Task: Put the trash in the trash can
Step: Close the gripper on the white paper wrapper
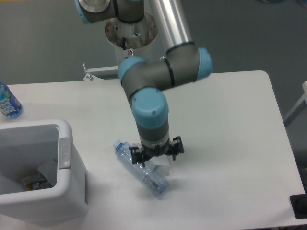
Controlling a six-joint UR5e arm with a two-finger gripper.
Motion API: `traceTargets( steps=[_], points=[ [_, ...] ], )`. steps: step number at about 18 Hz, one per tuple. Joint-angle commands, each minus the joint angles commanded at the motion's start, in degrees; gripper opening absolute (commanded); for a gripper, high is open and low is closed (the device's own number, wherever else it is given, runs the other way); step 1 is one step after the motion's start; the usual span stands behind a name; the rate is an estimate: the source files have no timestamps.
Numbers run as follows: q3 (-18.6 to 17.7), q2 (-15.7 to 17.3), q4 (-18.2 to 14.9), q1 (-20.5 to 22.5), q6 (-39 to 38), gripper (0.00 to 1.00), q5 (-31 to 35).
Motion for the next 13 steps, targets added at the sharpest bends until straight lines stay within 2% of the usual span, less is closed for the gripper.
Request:
traceTargets(
  steps=[2,4,8,11,13],
  points=[
    [-0.4,0.1,0.0,0.1,0.3,1.0,0.0],
    [-0.5,-0.2,-0.1,0.1,0.3,0.92,0.4],
    [-1.2,-0.1,0.0,0.1,0.0,0.47,2.8],
    [-1.6,0.4,-0.1,0.1,0.3,0.2,2.9],
    [-2.5,1.1,-0.3,0.2,0.4,0.07,3.1]
  ],
)
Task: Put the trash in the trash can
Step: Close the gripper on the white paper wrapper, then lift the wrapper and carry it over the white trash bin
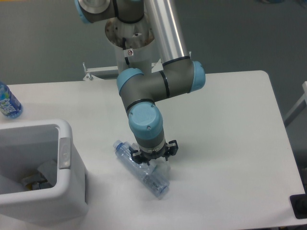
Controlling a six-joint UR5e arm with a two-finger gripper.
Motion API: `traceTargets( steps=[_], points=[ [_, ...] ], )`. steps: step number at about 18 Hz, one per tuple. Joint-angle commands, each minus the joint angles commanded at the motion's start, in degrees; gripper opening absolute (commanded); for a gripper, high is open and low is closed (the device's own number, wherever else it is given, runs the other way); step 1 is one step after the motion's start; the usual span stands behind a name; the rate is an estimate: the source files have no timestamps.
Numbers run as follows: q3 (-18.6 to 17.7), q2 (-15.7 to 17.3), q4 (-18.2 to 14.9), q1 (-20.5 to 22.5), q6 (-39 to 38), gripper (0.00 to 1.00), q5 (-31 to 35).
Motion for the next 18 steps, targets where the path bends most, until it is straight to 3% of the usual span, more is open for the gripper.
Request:
traceTargets(
  steps=[2,6,10,14,18],
  points=[
    [-0.7,0.4,0.1,0.2,0.2,0.0,1.6],
    [-0.8,1.5,0.1,0.3,0.3,0.0,2.8],
    [0.8,6.9,-0.2,2.8,-0.3,0.0,1.3],
    [5.3,12.3,0.2,6.1,-0.4,0.0,-6.1],
    [6.8,14.1,7.6,7.6,-4.2,0.0,-22.2]
  ],
)
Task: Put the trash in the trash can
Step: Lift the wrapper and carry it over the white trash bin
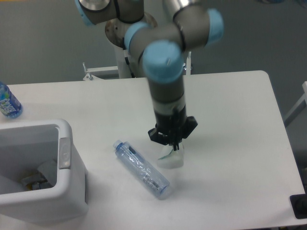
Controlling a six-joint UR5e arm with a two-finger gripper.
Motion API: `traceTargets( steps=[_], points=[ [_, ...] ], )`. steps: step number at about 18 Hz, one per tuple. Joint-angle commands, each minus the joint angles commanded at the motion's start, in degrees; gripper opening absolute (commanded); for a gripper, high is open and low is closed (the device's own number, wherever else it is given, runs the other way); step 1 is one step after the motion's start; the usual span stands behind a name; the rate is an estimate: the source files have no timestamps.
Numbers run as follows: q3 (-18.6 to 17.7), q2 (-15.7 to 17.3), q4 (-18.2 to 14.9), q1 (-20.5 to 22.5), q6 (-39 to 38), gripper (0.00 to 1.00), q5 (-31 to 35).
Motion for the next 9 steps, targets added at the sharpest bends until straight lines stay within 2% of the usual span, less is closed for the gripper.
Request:
traceTargets(
  steps=[2,3,6,9],
  points=[
    [0.9,1.2,2.9,-0.4,-1.3,0.0,-5.5],
    [1.6,1.4,3.4,-0.7,-1.6,0.0,-7.5],
    [4.4,1.3,3.4,-2.6,-4.0,0.0,-11.9],
    [6.2,1.4,3.4,-5.9,-5.4,0.0,-12.3]
  ],
)
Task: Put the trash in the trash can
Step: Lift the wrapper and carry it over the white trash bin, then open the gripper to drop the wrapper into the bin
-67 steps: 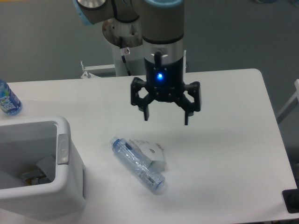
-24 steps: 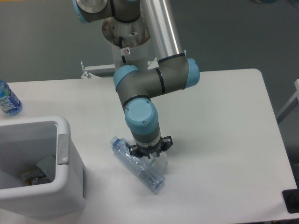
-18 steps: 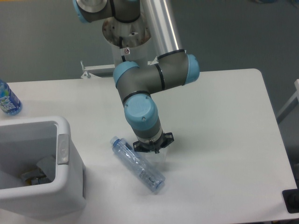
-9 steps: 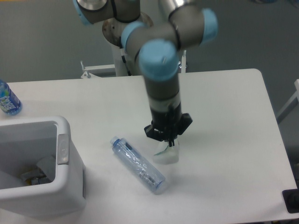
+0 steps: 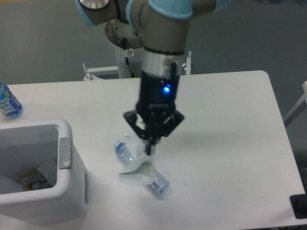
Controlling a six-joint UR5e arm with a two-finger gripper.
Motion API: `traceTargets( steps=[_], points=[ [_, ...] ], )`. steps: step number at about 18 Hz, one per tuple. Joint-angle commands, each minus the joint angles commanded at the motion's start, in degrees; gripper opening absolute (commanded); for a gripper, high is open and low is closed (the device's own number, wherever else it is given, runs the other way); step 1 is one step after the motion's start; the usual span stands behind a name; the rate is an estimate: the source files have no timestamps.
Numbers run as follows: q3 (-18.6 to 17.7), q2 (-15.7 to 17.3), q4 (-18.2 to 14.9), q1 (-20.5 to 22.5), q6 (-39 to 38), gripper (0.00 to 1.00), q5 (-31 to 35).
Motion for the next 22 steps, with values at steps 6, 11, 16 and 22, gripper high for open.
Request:
traceTargets(
  steps=[6,11,16,22],
  points=[
    [0.4,1.1,0.1,-5.3,-3.4,0.0,-4.6],
    [-0.2,1.0,0.3,-8.8,-3.3,0.0,-5.6],
    [0.0,-1.3,1.8,-10.8,-0.3,1.0,-5.5],
    [0.1,-1.2,1.9,-10.0,-0.6,1.0,-5.3]
  ],
)
